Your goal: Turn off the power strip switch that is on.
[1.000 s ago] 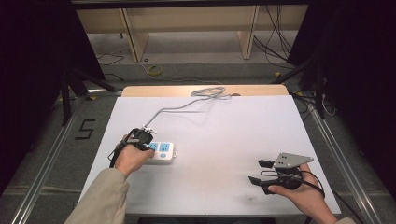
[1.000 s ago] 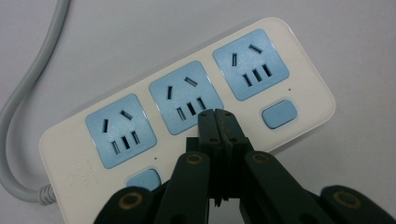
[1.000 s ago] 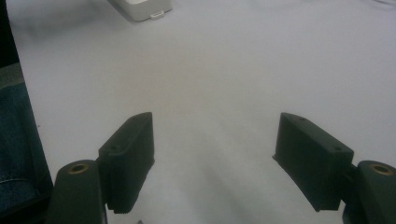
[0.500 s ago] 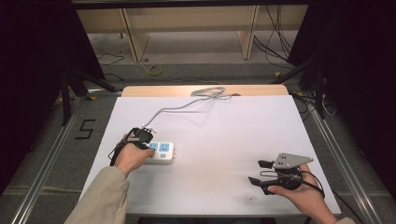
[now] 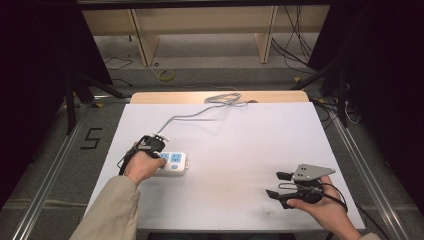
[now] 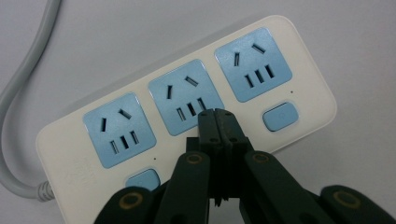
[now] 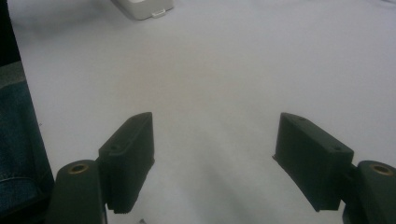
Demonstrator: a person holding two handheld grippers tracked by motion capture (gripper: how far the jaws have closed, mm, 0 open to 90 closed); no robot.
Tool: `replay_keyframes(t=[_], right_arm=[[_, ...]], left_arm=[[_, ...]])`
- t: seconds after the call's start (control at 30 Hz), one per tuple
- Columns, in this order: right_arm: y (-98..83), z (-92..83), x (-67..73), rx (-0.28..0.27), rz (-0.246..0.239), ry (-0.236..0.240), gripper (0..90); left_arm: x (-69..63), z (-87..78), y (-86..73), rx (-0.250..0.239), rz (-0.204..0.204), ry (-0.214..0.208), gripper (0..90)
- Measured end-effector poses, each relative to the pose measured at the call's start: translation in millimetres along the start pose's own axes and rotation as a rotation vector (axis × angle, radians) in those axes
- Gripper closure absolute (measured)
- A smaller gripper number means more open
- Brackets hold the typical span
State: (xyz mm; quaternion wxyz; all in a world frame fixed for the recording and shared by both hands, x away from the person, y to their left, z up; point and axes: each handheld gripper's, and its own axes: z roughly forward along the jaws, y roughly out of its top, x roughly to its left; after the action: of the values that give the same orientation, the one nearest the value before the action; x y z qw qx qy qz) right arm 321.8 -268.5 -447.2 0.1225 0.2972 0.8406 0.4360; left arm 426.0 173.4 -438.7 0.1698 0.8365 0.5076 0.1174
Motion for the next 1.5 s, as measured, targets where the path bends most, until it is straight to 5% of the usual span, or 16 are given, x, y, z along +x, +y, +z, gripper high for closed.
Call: replay_keyframes(t=[0.37, 0.5, 1.5], right_arm=[[-0.2, -0.1, -0.1, 0.0, 0.001, 0.001, 28.7], [-0.5, -0.7, 0.3, 0.002, 0.001, 0.001, 28.7], [-0.8, -0.9, 1.1, 0.006, -0.001, 0.004, 28.7]], left_arm=[[-2.3, 1.7, 4.7, 0.024, 0.001, -0.014, 90.0], [-7.1, 2.1, 7.4, 0.042, 0.012, 0.019, 90.0], [-5.2, 0.1, 7.6, 0.073, 0.005, 0.035, 90.0]])
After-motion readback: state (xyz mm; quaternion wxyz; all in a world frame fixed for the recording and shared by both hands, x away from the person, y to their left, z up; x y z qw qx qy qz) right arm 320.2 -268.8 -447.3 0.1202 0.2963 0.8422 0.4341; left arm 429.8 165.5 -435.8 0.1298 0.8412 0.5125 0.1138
